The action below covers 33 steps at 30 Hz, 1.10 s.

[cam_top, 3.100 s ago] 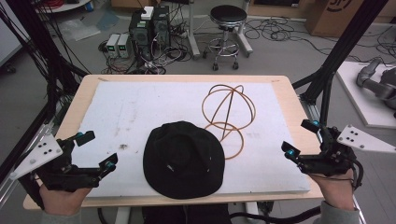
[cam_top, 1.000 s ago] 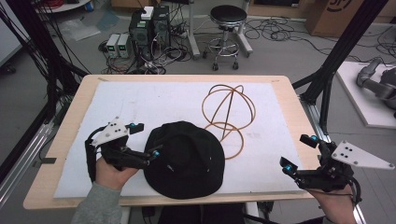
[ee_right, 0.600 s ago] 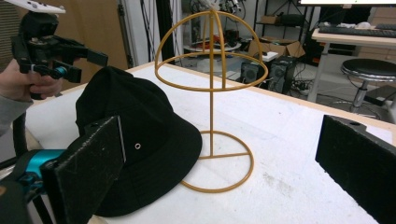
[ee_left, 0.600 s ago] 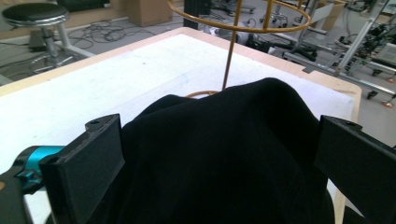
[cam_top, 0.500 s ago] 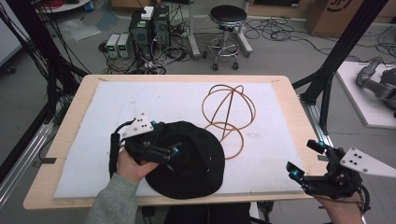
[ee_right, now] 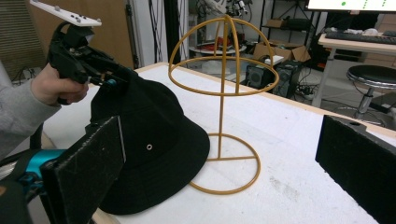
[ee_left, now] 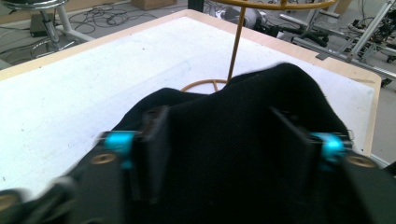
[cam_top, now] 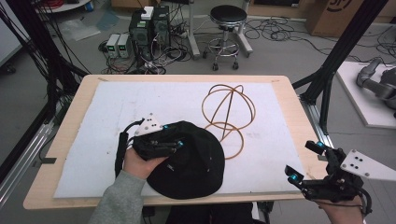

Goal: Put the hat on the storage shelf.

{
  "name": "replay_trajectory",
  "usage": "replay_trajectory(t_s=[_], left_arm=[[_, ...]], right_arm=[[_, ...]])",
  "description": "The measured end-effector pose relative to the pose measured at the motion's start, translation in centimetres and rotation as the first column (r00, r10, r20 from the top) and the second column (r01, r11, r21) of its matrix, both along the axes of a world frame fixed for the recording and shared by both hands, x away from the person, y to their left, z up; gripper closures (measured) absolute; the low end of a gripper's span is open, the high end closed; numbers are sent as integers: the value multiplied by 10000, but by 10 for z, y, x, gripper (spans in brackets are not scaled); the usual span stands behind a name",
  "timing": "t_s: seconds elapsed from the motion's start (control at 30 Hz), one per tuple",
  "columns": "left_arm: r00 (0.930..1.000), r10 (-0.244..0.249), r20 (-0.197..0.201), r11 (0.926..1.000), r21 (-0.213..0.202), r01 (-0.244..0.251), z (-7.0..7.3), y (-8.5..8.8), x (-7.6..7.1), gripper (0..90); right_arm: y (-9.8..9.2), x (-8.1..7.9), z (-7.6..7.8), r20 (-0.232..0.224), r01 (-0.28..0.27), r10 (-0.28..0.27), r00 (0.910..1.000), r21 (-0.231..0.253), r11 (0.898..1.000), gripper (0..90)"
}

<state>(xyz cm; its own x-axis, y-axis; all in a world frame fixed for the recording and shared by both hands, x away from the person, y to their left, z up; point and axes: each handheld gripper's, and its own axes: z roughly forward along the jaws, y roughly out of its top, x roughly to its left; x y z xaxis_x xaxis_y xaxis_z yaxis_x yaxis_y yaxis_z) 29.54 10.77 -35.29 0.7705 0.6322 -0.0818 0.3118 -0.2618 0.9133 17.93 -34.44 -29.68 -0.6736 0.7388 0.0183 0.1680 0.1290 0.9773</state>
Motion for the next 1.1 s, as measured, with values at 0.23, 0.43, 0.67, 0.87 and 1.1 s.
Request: replay_trajectory(t_s=[0.23,0.43,0.67,0.87,1.1], left_arm=[[9997,-121,-234,9999,-2,121,-4,-1,0,823],[9997,-175,-157,9998,-38,175,-3,-3,-4,872],[9998,-145,-143,9997,-219,142,-1,3,-10,881],[9999,-112,-17,9993,-369,111,6,11,-18,882],[9999,-74,116,9974,-710,82,19,25,-29,882]], right_arm=[[3,3,-1,-53,-126,125,9999,-96,9999,10],[5,6,-3,-118,-222,221,9997,-144,9996,10],[7,11,-5,-220,-274,272,9994,-80,9996,10],[13,17,-5,-178,-491,488,9986,-132,9987,10],[18,23,-5,-179,-622,619,9979,-145,9980,10]])
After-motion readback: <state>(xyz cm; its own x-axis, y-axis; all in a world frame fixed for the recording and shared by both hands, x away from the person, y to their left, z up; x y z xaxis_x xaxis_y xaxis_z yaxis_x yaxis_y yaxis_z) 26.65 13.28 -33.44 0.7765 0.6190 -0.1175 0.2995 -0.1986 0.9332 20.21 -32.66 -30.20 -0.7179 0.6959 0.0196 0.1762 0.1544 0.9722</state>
